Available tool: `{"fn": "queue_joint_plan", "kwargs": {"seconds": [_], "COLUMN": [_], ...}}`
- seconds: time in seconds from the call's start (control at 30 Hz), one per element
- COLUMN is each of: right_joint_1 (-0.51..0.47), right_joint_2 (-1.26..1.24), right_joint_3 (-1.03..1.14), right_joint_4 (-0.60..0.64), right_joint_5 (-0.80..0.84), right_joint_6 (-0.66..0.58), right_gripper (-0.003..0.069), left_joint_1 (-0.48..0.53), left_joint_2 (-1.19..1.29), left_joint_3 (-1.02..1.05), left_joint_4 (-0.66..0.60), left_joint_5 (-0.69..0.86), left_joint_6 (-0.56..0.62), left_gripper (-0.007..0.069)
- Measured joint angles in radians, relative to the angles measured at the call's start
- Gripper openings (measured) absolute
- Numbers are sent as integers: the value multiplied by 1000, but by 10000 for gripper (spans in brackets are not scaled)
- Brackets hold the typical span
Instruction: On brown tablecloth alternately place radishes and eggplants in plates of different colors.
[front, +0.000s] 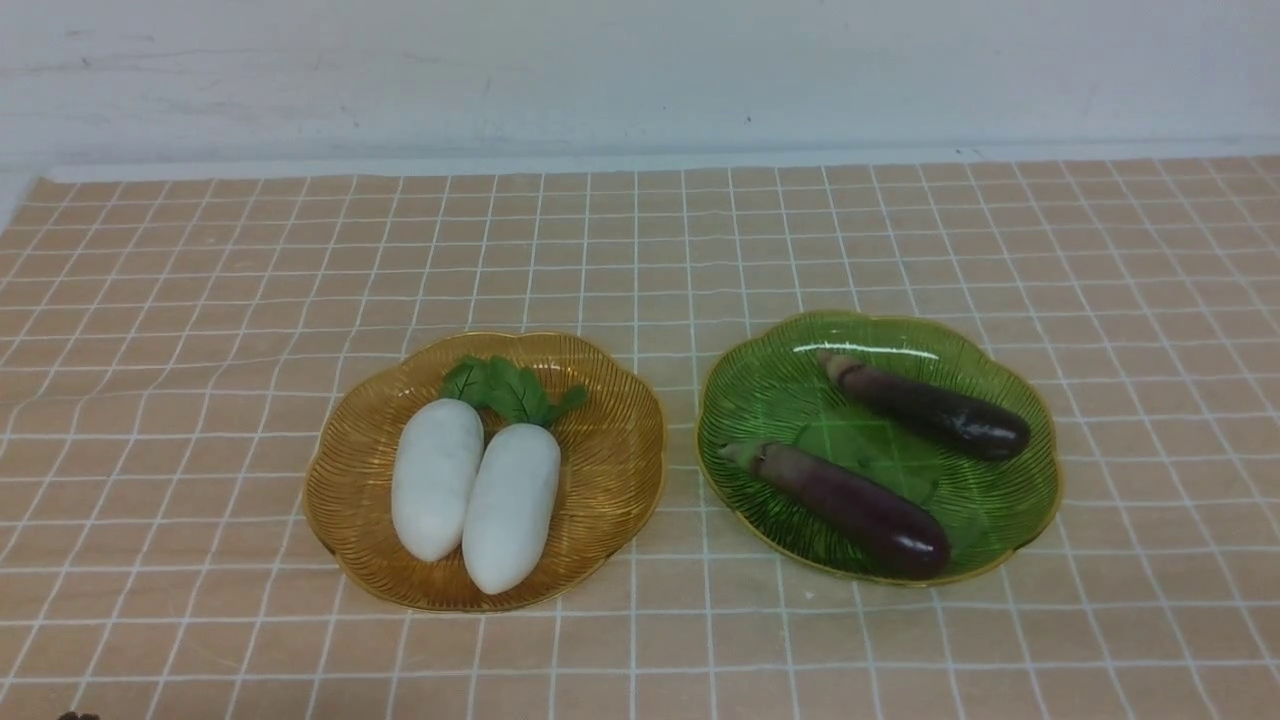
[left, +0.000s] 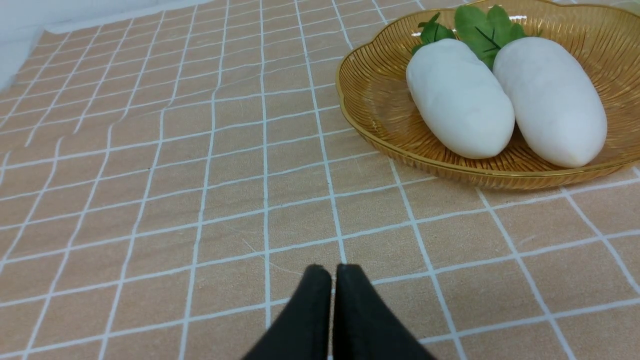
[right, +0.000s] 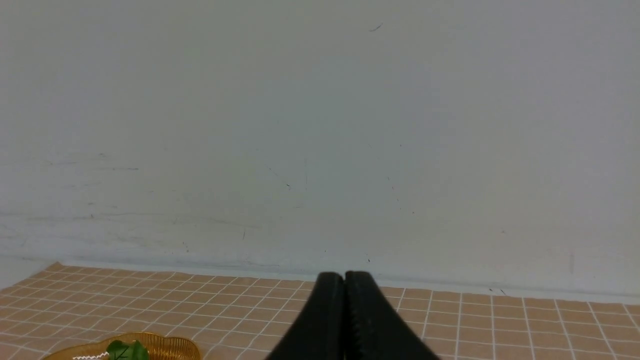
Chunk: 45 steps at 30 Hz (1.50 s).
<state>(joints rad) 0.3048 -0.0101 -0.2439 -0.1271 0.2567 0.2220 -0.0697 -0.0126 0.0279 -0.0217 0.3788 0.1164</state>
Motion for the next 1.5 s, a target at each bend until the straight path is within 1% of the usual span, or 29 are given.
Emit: {"fn": "queue_joint_plan", "kwargs": {"seconds": [0.47, 0.63, 0.8, 1.03, 1.13, 1.37, 1.5], "right_joint_1": [0, 0, 0, 0, 0, 0, -13], "right_joint_2": [0, 0, 0, 0, 0, 0, 0], "right_joint_3": [0, 0, 0, 0, 0, 0, 0], "right_joint_4": [-34, -35, 5, 112, 152, 168, 148], "right_joint_5": [8, -13, -60, -92, -92, -87, -29], "right_joint_6": [0, 0, -15, -132, -164, -186, -190], "right_gripper": [-15, -15, -15, -15, -15, -15, -15], "left_joint_1": [0, 0, 0, 0, 0, 0, 0], "left_joint_2": [0, 0, 0, 0, 0, 0, 0], "left_joint_3": [0, 0, 0, 0, 0, 0, 0], "left_joint_4": [0, 0, 0, 0, 0, 0, 0], "left_joint_5": [1, 1, 1, 1, 1, 1, 1], "left_joint_6": [0, 0, 0, 0, 0, 0, 0], "left_gripper": [-2, -2, -2, -2, -2, -2, -2]}}
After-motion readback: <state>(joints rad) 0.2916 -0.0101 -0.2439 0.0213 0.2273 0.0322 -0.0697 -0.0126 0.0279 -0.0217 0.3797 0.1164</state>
